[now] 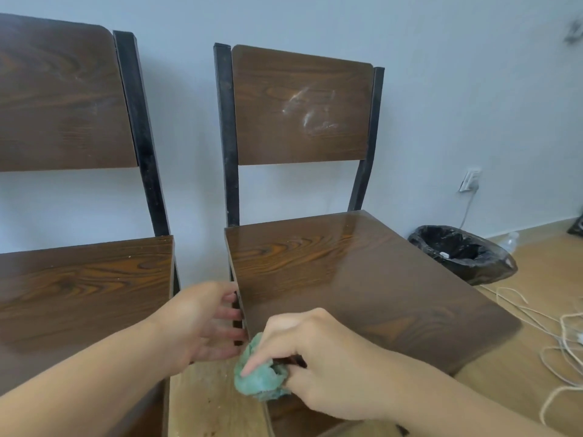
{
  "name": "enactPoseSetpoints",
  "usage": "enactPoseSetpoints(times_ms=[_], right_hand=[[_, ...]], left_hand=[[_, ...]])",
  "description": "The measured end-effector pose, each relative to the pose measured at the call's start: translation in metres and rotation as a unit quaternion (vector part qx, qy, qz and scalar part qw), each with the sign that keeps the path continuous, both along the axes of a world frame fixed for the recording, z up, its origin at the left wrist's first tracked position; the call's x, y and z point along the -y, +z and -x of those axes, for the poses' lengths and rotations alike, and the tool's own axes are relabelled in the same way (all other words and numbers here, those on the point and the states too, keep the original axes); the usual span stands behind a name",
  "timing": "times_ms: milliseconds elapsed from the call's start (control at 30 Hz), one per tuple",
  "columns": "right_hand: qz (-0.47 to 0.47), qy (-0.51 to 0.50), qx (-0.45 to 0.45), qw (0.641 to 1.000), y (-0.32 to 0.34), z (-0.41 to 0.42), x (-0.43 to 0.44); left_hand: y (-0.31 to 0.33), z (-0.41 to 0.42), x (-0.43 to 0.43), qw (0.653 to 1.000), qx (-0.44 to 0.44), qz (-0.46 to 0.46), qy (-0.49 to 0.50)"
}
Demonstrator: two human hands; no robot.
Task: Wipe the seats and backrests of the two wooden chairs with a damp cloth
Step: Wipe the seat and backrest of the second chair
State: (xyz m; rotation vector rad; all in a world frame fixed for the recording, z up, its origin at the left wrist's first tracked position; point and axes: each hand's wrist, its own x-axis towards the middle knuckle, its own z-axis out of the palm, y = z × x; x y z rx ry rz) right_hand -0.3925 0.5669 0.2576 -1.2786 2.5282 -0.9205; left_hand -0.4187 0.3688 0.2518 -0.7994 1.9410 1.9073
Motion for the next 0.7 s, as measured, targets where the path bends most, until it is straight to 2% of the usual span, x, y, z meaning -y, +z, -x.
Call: enactPoseSetpoints(times_ms=[200,300,400,467,600,633,700], right_hand=[[0.001,-0.035,0.038,0.999,0.01,-0.025,-0.028],[-0.001,-0.023,0.015,1.0,0.008,-0.035,-0.047],[-0.026,-0.116,-0.018,0.993,0.0,-0.018,-0.092],[-0.022,-0.253,-0.048,0.966,-0.003,0.011,-0.144],[-0.076,-0.499,-0.058,0.861,0.007,0.062,-0.245],[-0.083,-0.538,-0.073,0.836,0.01,0.069,-0.255],[-0.042,-0.563,-0.099,0.819,0.01,0.08,-0.252]], left_hand=[[0.001,-0.013,-0.01,0.999,0.001,0.022,-0.033],[0.002,-0.015,-0.011,0.998,0.011,0.023,-0.06],[0.006,-0.019,-0.016,0.996,0.009,0.049,-0.077],[0.006,-0.02,-0.021,0.994,-0.007,0.066,-0.082],[0.006,-0.014,-0.028,0.991,-0.043,0.107,-0.065],[0.006,-0.008,-0.029,0.99,-0.046,0.117,-0.058],[0.0,0.004,-0.03,0.99,-0.056,0.124,-0.039]])
